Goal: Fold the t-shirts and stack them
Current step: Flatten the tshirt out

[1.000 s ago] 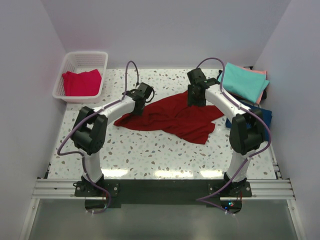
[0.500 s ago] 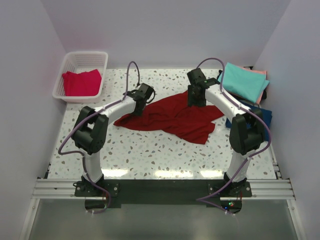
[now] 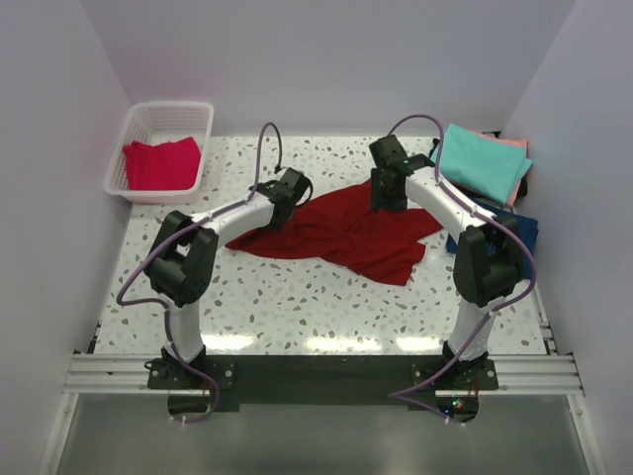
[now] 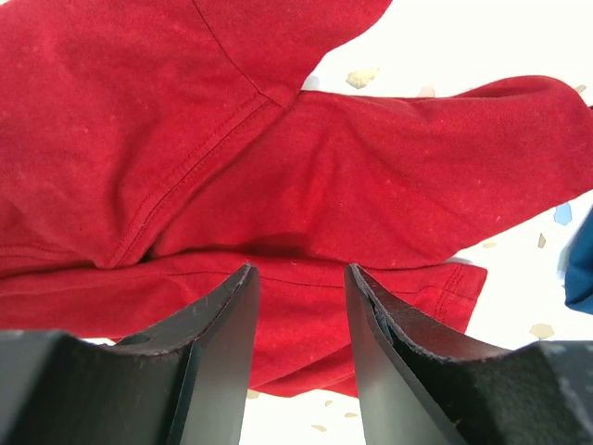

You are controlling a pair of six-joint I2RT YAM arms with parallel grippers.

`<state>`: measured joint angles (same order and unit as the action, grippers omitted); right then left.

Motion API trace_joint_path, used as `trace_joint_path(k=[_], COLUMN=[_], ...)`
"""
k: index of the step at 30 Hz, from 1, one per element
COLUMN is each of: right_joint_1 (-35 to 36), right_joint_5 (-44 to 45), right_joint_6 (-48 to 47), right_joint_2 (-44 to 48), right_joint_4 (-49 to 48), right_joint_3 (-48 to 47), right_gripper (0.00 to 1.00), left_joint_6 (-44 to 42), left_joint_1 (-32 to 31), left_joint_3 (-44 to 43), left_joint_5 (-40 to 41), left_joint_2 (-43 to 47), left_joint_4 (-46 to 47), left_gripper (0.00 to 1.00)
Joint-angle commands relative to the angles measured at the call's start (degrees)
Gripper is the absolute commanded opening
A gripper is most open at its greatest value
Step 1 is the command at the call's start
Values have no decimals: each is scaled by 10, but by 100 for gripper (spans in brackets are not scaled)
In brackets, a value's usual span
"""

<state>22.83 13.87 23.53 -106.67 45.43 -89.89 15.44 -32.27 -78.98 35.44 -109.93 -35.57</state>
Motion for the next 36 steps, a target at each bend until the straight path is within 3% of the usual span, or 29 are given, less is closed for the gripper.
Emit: trace_joint_path(k=[1, 15, 26, 36], right_joint_1=[3, -13, -51, -58], right_joint_5=[8, 71, 33, 15], right_joint_6=[6, 31, 26, 48], right_joint_2=[3, 10, -31, -28], right_joint_4=[4, 2, -47, -18], right_joint_3=[-20, 13, -16, 25], right_gripper=[46, 49, 50, 50], left_joint_6=[9, 64, 167, 171], left_joint_1=[0, 1, 2, 24], left_joint_3=[-26, -88, -109, -105], left_joint_5=[58, 139, 252, 274], left_joint_2=[-4, 62, 125, 159], left_joint_4=[-11, -79, -138, -137], left_gripper=[18, 0, 0, 0])
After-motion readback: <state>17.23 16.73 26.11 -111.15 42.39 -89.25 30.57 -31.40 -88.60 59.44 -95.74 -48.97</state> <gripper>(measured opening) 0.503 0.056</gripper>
